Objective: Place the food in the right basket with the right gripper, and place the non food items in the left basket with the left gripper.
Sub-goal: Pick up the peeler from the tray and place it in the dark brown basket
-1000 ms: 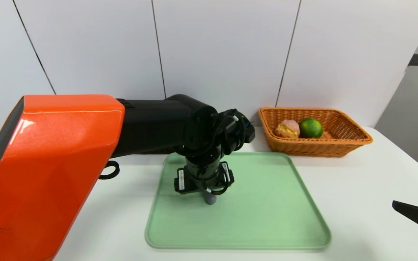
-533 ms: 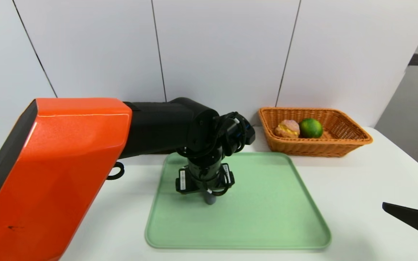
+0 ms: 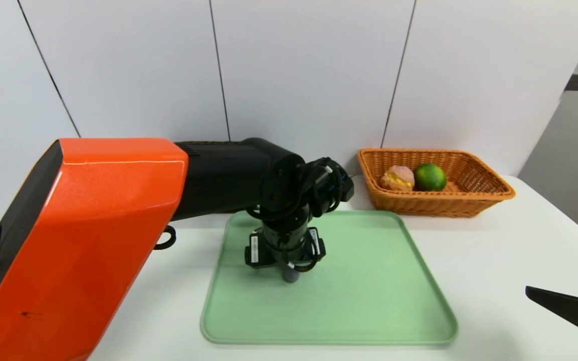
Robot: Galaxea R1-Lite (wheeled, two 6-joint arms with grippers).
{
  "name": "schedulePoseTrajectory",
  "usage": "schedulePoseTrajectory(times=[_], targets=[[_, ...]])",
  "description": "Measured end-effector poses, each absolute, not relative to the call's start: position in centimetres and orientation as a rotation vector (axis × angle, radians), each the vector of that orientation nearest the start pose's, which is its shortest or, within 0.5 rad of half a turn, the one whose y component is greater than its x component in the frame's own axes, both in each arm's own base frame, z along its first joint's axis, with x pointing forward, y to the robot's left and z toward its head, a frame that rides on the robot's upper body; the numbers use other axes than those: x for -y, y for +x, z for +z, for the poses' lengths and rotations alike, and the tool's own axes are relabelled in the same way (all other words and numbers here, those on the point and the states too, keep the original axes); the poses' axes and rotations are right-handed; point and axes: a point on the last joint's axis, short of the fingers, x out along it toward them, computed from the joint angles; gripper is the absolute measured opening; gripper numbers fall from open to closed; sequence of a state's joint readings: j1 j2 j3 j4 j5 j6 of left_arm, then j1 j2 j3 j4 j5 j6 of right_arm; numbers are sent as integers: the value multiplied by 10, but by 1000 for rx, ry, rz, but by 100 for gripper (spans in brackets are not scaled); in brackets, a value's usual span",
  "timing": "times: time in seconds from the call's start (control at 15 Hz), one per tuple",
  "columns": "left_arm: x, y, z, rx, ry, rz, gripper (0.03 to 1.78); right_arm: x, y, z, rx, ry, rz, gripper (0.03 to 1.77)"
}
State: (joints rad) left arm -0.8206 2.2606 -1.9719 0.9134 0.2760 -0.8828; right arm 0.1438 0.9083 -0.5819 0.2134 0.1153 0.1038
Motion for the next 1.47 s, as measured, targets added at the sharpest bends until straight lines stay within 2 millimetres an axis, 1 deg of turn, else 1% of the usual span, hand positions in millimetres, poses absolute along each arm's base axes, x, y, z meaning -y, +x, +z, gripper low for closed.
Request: schedulePoseTrajectory(times=[0.27, 0.47, 0.53, 0.67, 0.8, 0.93, 1.0, 1.07, 1.27, 1.47], targets=[[295, 295, 158, -1118, -150, 21, 169, -16, 91, 197, -561, 93, 224, 171], [295, 296, 158, -1120, -149, 22, 169, -16, 90, 196, -561, 92, 223, 171], [295, 296, 156, -1121, -147, 24, 161, -16, 90, 196, -561, 92, 223, 171], [296, 297, 154, -1123, -148, 26, 128, -16, 89, 196, -561, 93, 224, 171], [296, 297, 153, -1124, -147, 27, 101, -15, 89, 195, -560, 92, 225, 171], [296, 297, 153, -1124, -145, 28, 82, -15, 88, 195, -559, 93, 225, 171], [296, 298, 153, -1124, -145, 27, 69, -15, 88, 195, -559, 93, 225, 171], [296, 298, 152, -1124, -146, 28, 27, -15, 88, 195, -559, 92, 225, 171], [296, 298, 153, -1125, -147, 22, 28, -15, 88, 195, -559, 92, 225, 171], [296, 296, 159, -1130, -152, -26, 28, -16, 89, 196, -559, 90, 226, 171]])
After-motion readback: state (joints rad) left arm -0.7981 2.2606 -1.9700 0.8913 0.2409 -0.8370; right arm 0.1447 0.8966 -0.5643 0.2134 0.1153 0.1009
